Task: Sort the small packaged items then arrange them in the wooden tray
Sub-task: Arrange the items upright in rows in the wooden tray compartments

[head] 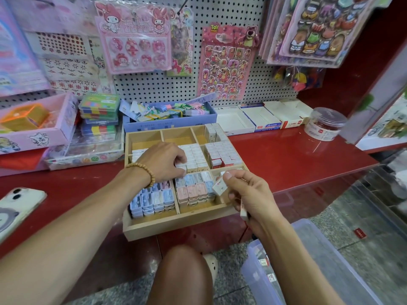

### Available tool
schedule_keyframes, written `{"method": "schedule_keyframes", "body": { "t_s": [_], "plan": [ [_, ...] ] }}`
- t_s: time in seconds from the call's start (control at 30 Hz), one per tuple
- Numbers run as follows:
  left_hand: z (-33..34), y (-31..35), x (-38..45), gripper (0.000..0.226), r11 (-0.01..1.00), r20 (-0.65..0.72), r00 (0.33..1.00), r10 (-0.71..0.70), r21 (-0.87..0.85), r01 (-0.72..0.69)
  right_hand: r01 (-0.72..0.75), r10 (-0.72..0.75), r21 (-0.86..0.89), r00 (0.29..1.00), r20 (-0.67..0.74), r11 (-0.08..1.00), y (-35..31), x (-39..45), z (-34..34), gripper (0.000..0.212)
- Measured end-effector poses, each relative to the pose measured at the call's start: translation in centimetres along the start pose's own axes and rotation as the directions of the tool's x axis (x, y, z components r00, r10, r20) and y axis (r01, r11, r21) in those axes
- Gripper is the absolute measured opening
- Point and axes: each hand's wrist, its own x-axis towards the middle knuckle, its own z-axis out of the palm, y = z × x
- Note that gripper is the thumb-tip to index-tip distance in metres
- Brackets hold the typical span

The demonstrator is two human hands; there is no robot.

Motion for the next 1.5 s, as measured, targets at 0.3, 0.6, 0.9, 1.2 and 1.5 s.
{"method": "schedule_keyframes", "body": {
  "t_s": [0.3,0.6,0.9,1.2,1.5],
  "plan": [
    [-0.7,4.7,-5.3,0.005,0.566,-0.014,0.990,-0.140,-0.822,0.068,0.034,-0.032,0.047,0.999,-0.037,0.998,-0.7,-0.4,2.7,0.009],
    [-1.4,5.7,-3.3,0.013,0.405,-0.023,0.971,-0.237,-0.911,0.077,0.021,-0.003,0.081,0.975,-0.221,0.996,-2.5,0.7,3.0,0.008],
    [-0.7,3.9,6.6,0.012,0.750,-0.146,0.972,-0.186,-0.660,0.045,0.019,0.151,0.324,0.858,-0.491,0.946,-4.9,8.5,-4.9,0.017],
    [2.1,3.2,14.9,0.017,0.973,-0.083,0.995,-0.055,-0.230,0.034,-0.022,0.128,0.224,0.873,-0.471,0.974,-3.9,13.5,-6.9,0.038],
    [4.4,3.6,16.4,0.014,0.989,-0.150,0.987,-0.053,-0.146,0.031,0.028,0.047,0.190,0.925,-0.378,0.981,-2.8,13.9,-7.6,0.019]
  ]
}}
